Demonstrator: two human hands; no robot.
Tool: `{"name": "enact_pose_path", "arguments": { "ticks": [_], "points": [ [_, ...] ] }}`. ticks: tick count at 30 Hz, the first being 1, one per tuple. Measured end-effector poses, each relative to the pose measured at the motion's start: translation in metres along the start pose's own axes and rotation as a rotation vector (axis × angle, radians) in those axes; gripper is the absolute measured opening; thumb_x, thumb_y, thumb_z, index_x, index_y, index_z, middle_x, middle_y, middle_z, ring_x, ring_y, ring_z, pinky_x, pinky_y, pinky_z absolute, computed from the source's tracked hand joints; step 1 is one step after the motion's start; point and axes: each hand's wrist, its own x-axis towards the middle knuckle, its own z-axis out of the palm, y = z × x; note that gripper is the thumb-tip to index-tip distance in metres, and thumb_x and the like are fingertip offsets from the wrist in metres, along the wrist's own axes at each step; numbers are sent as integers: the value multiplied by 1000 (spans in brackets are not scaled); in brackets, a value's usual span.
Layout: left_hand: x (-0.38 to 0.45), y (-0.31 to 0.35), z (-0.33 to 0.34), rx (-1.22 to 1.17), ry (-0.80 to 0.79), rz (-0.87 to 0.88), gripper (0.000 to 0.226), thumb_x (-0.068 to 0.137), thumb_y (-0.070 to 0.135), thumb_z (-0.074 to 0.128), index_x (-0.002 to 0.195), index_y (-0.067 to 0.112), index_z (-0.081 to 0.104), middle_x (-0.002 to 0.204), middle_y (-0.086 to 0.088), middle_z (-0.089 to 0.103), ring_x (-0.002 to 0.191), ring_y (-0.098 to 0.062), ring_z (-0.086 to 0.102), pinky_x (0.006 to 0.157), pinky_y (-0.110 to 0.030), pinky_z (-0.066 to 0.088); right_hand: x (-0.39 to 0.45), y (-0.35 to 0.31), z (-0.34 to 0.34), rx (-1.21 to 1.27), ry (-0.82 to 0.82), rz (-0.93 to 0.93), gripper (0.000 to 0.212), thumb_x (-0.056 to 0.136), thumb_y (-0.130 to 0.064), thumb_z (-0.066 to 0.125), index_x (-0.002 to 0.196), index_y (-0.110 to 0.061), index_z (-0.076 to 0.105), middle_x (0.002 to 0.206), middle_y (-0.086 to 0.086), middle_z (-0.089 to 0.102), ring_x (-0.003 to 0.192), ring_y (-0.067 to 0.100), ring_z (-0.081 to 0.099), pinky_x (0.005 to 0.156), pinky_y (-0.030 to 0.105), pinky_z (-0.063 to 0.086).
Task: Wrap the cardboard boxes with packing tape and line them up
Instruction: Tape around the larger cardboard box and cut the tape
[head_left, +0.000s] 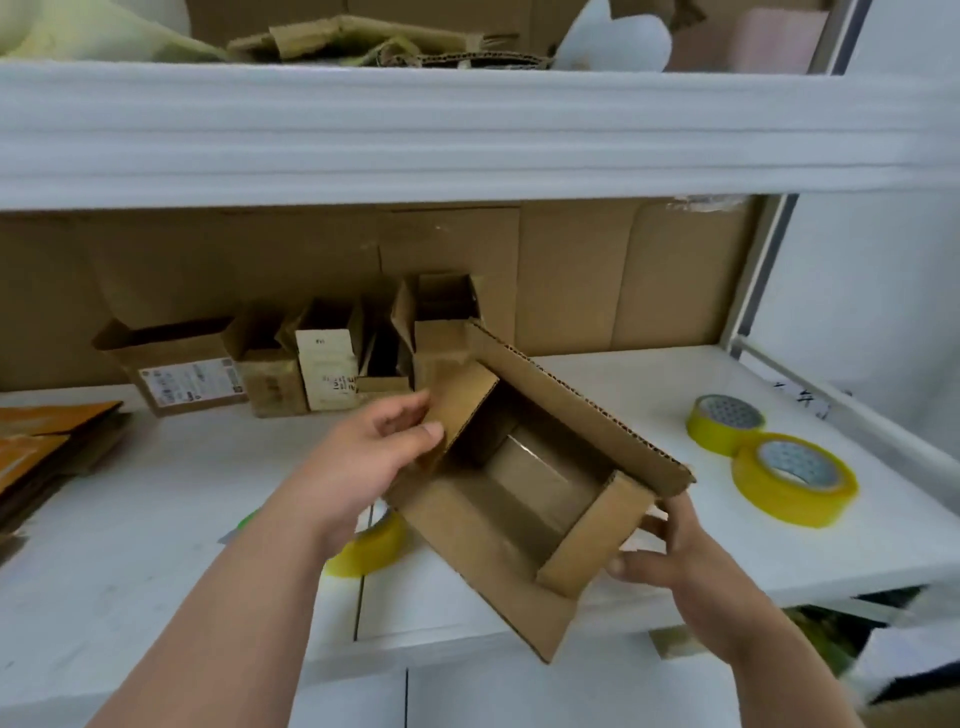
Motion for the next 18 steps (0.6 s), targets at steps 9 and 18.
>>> {"name": "enact_pose_path", "arguments": {
  "ticks": [9, 18],
  "points": [
    [83, -4, 94, -861, 27, -115, 42, 87, 18, 63, 128, 9, 62, 125, -15, 68, 110, -26, 67, 107, -43, 46, 64, 21, -60, -138, 356, 54, 61, 64, -38, 91, 107, -45, 48, 117, -2, 40, 101, 17, 49, 81, 32, 43],
    [103, -35, 163, -166, -157, -84, 45, 96, 30, 61, 140, 35, 51, 123, 24, 63, 112, 8, 59, 108, -28, 42, 141, 27, -64, -278, 293, 3, 40, 88, -27, 72, 119, -25, 48, 114, -9, 62, 102, 16, 64, 87, 43, 56]
  ]
}}
